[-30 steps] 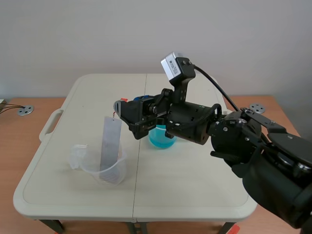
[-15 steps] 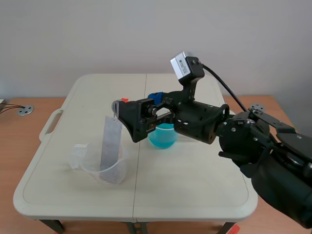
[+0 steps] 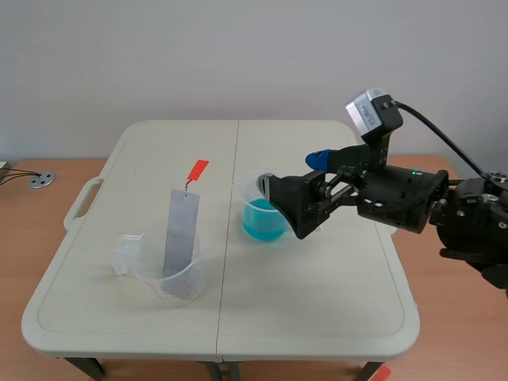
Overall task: Hold the metal plate by the orange handle, dip it into the blue solution, take it out and point at it, then put the plate back in the beaker on the left.
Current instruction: 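Return to the home posture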
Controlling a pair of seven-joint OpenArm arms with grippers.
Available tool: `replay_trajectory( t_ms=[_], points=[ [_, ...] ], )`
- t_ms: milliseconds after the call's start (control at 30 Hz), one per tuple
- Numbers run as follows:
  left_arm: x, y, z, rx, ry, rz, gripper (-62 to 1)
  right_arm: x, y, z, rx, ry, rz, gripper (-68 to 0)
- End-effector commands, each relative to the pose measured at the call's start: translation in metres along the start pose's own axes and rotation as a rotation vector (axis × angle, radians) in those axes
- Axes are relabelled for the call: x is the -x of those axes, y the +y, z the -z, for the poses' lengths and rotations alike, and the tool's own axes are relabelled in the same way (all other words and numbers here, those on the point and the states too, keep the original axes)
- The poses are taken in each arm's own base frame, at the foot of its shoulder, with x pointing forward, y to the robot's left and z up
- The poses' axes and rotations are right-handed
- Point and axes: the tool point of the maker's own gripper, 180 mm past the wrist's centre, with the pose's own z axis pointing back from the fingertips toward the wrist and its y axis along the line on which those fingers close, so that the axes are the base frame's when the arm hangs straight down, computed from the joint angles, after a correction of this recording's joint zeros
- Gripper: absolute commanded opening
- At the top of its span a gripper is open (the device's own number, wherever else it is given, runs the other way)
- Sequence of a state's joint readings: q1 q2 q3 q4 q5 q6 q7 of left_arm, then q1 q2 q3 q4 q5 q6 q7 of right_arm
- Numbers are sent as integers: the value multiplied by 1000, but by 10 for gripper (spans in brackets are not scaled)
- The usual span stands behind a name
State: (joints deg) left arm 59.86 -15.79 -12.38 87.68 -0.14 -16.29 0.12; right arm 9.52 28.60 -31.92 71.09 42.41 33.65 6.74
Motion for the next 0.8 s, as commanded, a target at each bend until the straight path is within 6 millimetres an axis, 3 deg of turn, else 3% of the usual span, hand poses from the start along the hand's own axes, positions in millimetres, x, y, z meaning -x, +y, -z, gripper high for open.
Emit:
replay_trajectory(
  t_ms=[0,233,400,567,767],
  points=[
    [-33,15,6,-21,-97,14,14,-17,4,-6,-17,-38,-37,-12],
    [-132,37,8,-53,-385,70,14,-17,15,-33,-5,4,-168,-12],
    [-188,20,-11,-2,-550,158,14,-21,18,-54,35,10,-253,-12],
    [-219,-7,-26,87,-652,213,14,-20,22,-76,65,36,-317,-12],
    [-233,-36,-41,182,-724,240,14,-16,27,-97,95,63,-353,-12]
  ],
)
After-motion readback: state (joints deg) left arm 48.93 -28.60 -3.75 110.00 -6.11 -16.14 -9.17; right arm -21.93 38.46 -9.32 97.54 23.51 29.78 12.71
